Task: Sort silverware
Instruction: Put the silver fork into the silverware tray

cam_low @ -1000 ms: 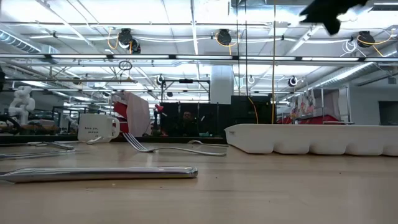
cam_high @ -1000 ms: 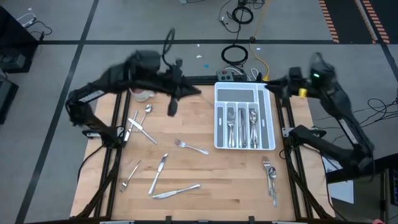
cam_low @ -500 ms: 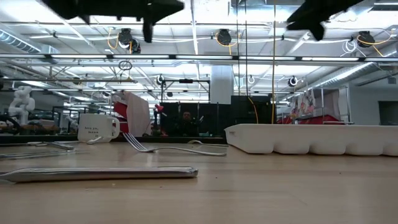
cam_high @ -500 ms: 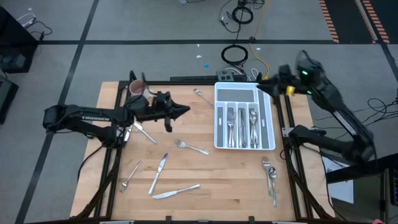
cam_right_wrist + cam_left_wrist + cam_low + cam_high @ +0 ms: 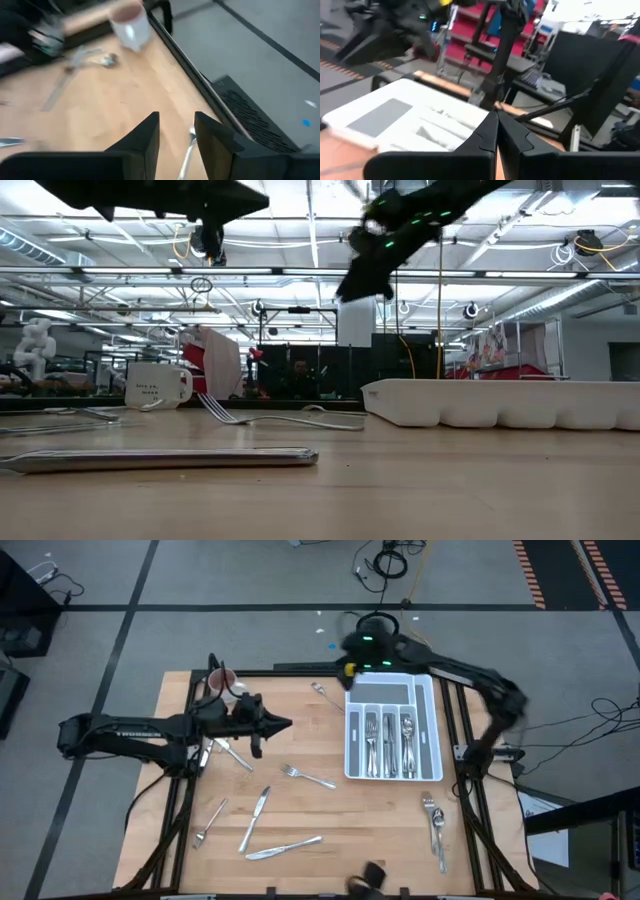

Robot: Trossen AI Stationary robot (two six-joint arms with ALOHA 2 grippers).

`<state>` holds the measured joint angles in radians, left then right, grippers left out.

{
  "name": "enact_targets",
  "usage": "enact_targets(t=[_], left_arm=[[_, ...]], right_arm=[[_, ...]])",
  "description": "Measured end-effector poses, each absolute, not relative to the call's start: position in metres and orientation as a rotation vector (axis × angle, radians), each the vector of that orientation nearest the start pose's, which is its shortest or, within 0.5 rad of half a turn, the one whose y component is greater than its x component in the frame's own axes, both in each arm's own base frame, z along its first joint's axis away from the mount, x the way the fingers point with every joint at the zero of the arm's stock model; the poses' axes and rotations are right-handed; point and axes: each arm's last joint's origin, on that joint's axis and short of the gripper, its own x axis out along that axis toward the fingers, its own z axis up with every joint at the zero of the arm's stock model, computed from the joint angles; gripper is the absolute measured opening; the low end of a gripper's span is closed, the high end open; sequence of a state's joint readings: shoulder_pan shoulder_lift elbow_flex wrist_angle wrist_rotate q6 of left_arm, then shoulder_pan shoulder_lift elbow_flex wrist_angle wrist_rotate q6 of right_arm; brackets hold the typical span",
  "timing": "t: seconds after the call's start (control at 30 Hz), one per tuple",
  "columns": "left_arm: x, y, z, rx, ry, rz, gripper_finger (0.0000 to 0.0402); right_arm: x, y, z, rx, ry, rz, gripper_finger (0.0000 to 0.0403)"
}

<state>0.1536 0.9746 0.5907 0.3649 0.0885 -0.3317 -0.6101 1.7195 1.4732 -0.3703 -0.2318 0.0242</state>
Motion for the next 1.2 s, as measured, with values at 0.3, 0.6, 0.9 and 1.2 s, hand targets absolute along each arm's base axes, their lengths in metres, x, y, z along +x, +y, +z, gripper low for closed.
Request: enact_targets(t=[0.3, 0.6, 0.9, 1.2], left_arm=[[0.192, 0.035, 0.283, -0.328, 0.121, 0.133, 0.0011], [0.176, 0.032, 0.288, -0.271, 0.129, 0.139, 0.0011], [0.170, 0.031, 0.287, -0.268, 0.160, 0.165, 0.0011], [0.170, 0.033, 0.284, -0.245, 0.182, 0.216, 0.0011]], right_arm=[[0.397, -0.267, 0.264, 0.295, 0.847, -0.406, 0.0180], [0.425, -0.287, 0.214, 0.352, 1.040, -0.401, 0.0194], [0.415, -0.302, 0.194, 0.382, 1.124, -0.400, 0.0194], [0.416, -0.303, 0.183, 0.387, 1.139, -0.328, 0.0194]])
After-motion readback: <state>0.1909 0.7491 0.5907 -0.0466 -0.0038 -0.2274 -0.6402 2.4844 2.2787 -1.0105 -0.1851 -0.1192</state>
